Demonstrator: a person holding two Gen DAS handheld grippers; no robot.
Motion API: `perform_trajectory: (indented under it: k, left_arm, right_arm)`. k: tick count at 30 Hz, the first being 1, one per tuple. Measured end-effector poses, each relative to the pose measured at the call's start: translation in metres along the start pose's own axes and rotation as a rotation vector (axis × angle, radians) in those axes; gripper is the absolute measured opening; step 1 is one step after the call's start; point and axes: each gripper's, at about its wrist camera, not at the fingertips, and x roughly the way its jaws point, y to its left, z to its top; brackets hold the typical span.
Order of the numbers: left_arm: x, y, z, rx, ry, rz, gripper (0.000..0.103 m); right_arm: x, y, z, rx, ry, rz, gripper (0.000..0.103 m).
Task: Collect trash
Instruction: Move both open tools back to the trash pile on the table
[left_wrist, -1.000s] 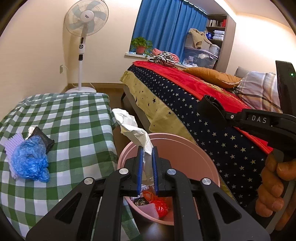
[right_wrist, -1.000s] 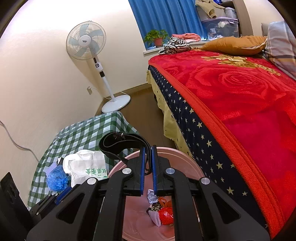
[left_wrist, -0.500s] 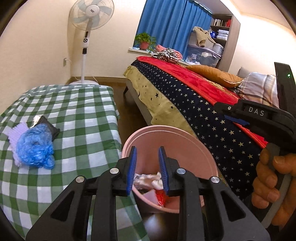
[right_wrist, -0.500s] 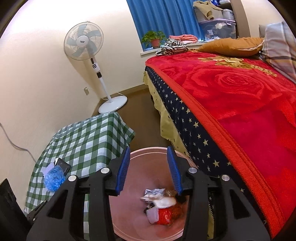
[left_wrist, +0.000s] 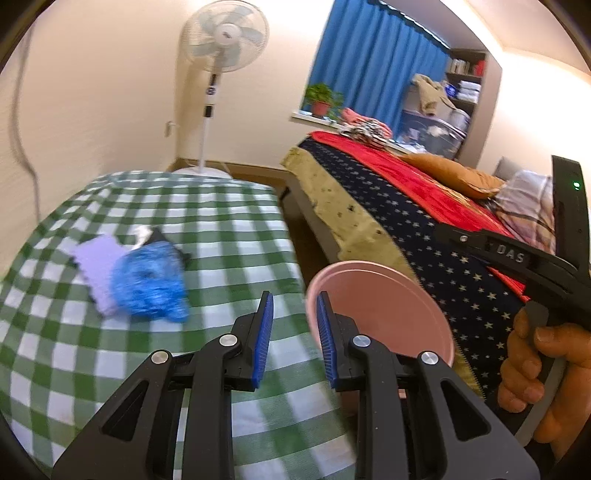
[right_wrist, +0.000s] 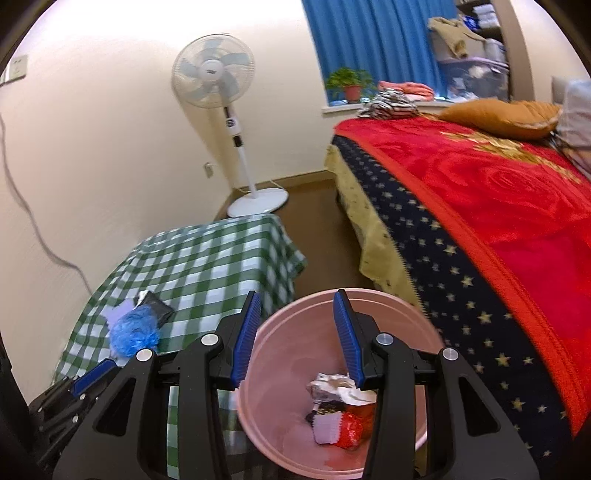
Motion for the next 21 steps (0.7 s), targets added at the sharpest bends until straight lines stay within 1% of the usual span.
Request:
perform_trajectory:
  k: [2,6,10,18,21]
  left_arm:
    - [-0.006,0.013,-0.004,-0.012,-0.011,0.029,0.024]
    - [-0.011,0.034,-0.009,-0.029,-0.022,0.08,0.024]
    - [-0.014,0.054,-0.012,-0.05,-0.03,0.119,0.024]
    - [-0.02,0.086,-0.007,-0.108,-0.061,0.19,0.024]
    - [-0.022,0.101,-0.006,-0.147,-0.075,0.22,0.024]
  right_arm:
    - [0.001,0.009,0.0,-0.013,-0.006,0.016,0.041]
    - [0.004,0.027,-0.001,-0.031,-0.014,0.055,0.041]
    - [0.015,0.047,-0.005,-0.028,-0.004,0.109,0.039]
    - [0.051,0.097,-0.018,-0.052,0.05,0.209,0.039]
    - [0.065,0.113,-0.025,-0.061,0.079,0.234,0.039]
